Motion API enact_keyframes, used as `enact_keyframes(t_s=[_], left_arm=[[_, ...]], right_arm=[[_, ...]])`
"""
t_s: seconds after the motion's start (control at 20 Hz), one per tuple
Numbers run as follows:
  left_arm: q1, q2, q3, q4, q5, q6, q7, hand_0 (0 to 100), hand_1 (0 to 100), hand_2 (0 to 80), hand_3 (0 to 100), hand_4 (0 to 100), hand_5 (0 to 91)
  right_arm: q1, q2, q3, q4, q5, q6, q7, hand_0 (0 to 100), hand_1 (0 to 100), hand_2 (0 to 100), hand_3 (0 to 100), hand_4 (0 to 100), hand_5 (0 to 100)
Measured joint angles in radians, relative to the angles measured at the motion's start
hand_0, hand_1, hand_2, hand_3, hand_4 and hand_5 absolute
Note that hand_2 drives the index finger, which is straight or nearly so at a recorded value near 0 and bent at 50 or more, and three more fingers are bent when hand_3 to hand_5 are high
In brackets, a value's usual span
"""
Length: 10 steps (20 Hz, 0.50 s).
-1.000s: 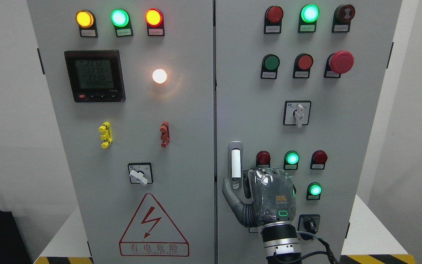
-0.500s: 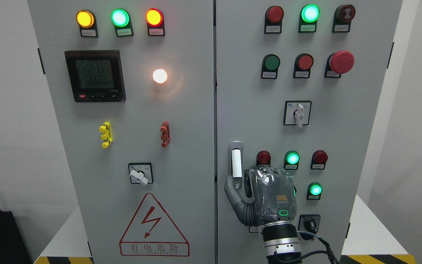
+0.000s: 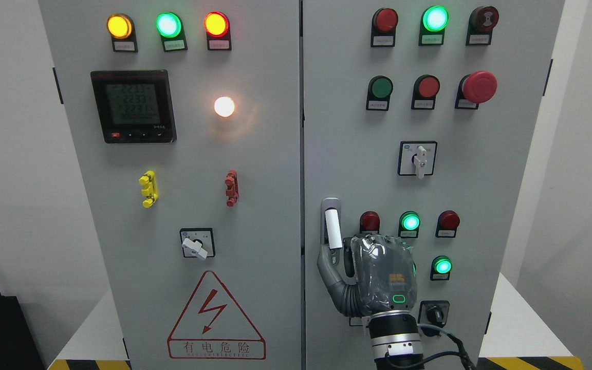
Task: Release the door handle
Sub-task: 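Close the right hand fingers around the silver handle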
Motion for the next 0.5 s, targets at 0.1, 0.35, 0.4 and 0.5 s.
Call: enact_keyframes(t_s=[0.1, 0.35, 0.4, 0.5], left_arm=[[0.000, 0.000, 0.000, 0.000, 0.000, 0.000, 0.000, 12, 39, 0.0, 0, 0, 0.0], [0.000, 0.000, 0.000, 0.000, 0.000, 0.000, 0.000, 12, 39, 0.0, 0, 0, 0.0], [0.000, 0.000, 0.000, 0.000, 0.000, 0.000, 0.000, 12, 39, 0.0, 0, 0, 0.0], [0.000, 0.000, 0.000, 0.000, 0.000, 0.000, 0.000, 12, 39, 0.0, 0, 0, 0.0]], right_arm=[[0.002, 0.000, -0.002, 0.000, 0.000, 0.000, -0.002, 63, 25, 100, 100, 100, 97], [0.005, 0.000, -0.008, -0.001, -0.002, 0.000, -0.004, 64, 25, 100, 100, 100, 97], [0.005, 0.000, -0.009, -0.001, -0.003, 0.000, -0.004, 64, 25, 100, 100, 100, 97], [0.006, 0.001, -0.012, -0.002, -0.004, 0.000, -0.006, 64, 25, 100, 100, 100, 97]])
